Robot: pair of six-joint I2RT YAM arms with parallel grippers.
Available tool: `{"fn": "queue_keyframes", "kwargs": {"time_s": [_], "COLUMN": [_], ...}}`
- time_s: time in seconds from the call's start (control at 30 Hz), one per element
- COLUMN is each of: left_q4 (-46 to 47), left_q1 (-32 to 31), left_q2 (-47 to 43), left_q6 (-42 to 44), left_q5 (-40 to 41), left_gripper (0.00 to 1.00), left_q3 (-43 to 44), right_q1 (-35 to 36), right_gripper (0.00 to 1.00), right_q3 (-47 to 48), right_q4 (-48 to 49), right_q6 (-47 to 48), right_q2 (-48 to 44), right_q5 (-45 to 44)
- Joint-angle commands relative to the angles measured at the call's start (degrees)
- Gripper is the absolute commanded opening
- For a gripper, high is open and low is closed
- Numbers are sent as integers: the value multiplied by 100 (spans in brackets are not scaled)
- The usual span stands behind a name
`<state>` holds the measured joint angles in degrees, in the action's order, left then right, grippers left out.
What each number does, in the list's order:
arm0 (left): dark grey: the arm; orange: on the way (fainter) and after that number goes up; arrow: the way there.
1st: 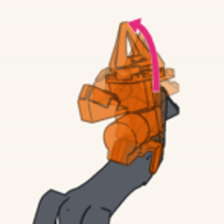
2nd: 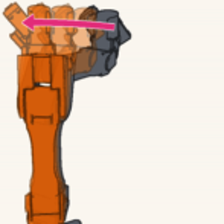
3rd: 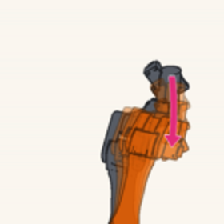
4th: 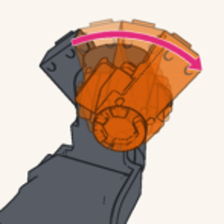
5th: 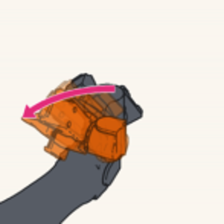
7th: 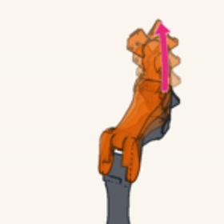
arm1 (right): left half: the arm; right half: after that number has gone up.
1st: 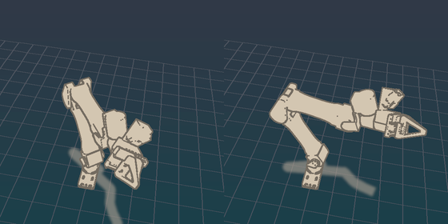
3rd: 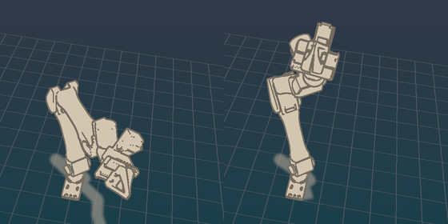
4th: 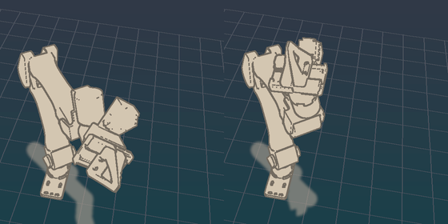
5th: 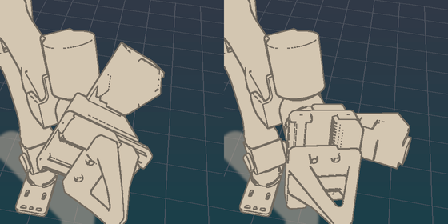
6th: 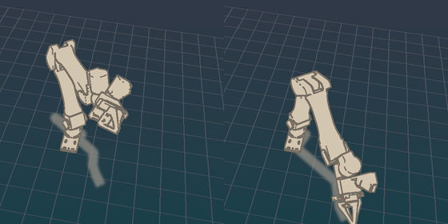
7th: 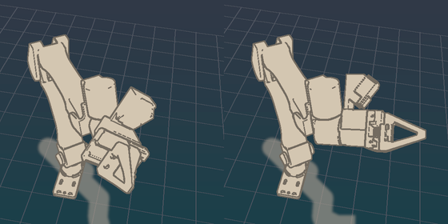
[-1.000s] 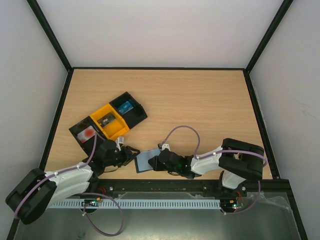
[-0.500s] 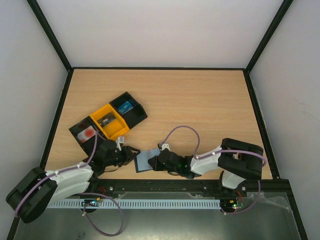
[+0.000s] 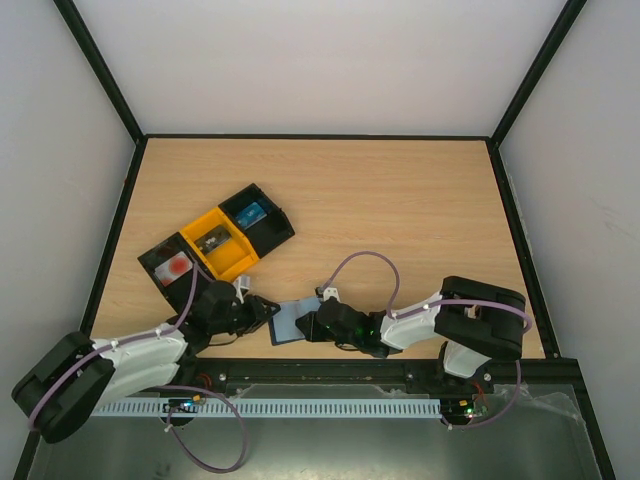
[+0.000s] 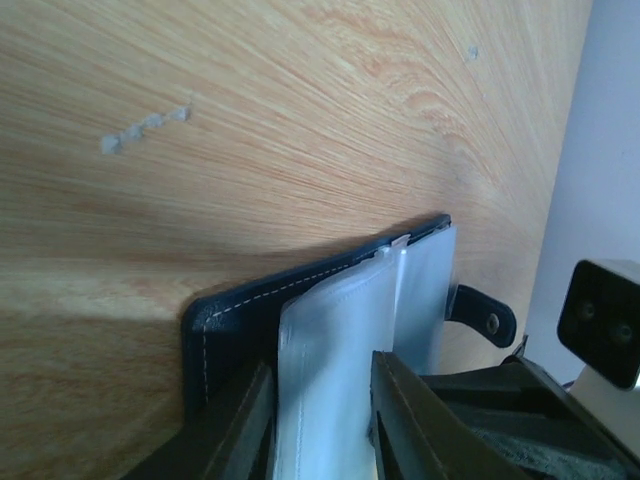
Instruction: Take the credit cards out of the card holder
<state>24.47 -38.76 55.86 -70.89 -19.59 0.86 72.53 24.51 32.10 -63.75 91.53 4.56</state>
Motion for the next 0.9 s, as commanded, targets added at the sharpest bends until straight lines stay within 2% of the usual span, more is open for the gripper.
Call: {"fn": "queue_keyframes", "kwargs": {"time_s": [0.0, 0.1, 0.27, 0.43, 0.53, 0.73, 0.77, 0.87], "left_q4": [78, 215, 643, 1242, 1487, 1736, 1713, 1473], "left_q1": [-128, -236, -311, -413, -503, -651, -664, -685], "left_q2": [122, -37, -193, 123, 322, 540, 534, 506], "left_q6": [-82, -218, -453, -580, -615, -612, -599, -496], "left_q5": [-59, -83, -248, -439, -450, -487, -466, -351], "left_gripper": [23, 11, 3, 3, 12, 18, 18, 4], "left_q3": [59, 138, 197, 215, 234, 369, 395, 437], "right_q1": [42, 42, 42, 44, 42, 46, 42, 43], "right_gripper": [13, 13, 11, 10, 10, 10, 10, 10], "right_q3": [-57, -76, -123, -144, -134, -161, -177, -223], "right_q4": [-47, 6, 105, 231, 291, 297, 299, 304], "right_q6": [-50, -50, -51, -67, -77, -102, -107, -129], "right_q2": [158, 152, 141, 169, 202, 164, 153, 93], "right_q5": [-95, -117, -154, -209, -218, -319, -340, -397]}}
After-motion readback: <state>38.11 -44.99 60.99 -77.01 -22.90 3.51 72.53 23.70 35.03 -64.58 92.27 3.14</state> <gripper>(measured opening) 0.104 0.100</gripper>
